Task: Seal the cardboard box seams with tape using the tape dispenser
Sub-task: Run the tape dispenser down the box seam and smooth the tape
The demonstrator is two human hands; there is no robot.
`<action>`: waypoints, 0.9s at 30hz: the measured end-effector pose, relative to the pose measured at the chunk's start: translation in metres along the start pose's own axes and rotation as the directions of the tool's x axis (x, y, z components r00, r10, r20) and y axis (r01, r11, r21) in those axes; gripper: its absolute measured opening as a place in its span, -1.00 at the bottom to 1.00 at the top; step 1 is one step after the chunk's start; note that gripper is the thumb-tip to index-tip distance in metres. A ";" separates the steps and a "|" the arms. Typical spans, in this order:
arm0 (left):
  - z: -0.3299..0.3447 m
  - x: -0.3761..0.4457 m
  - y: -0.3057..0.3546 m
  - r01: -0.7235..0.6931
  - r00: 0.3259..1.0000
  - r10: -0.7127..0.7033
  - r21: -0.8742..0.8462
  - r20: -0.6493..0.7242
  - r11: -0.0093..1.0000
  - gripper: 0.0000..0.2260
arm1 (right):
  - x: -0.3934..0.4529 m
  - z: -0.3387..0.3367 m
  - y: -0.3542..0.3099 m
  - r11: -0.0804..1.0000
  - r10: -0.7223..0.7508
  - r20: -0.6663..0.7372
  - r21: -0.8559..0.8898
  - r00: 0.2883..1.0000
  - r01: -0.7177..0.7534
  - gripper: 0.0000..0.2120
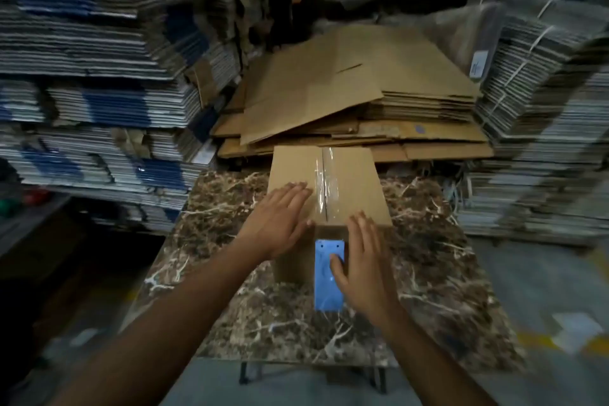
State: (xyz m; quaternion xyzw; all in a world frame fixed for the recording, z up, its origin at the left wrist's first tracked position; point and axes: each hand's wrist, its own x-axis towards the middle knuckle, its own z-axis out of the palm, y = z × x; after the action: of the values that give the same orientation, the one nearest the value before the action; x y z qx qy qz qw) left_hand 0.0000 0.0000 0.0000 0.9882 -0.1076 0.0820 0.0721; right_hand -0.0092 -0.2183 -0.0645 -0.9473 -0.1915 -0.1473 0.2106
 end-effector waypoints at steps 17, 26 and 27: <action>0.024 0.008 -0.018 -0.012 0.990 0.018 -0.044 0.140 0.999 -0.45 | -0.075 0.037 -0.019 0.977 0.112 0.028 0.181 0.993 -0.115 -0.18; 0.034 0.002 -0.011 -0.034 0.998 0.029 0.101 0.047 0.994 -0.46 | -0.076 0.062 -0.040 0.984 0.165 0.037 0.065 0.986 -0.167 -0.06; 0.035 0.002 -0.011 -0.045 0.998 0.040 0.115 0.046 0.992 -0.47 | -0.075 0.064 -0.041 0.985 0.166 0.043 0.034 0.985 -0.167 -0.06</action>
State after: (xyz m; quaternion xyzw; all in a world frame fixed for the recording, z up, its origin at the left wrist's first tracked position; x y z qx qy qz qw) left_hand 0.0092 0.0051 -0.0350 0.9898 -0.1251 0.0680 0.0102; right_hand -0.0804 -0.1779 -0.1331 -0.9587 -0.1185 -0.1063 0.2359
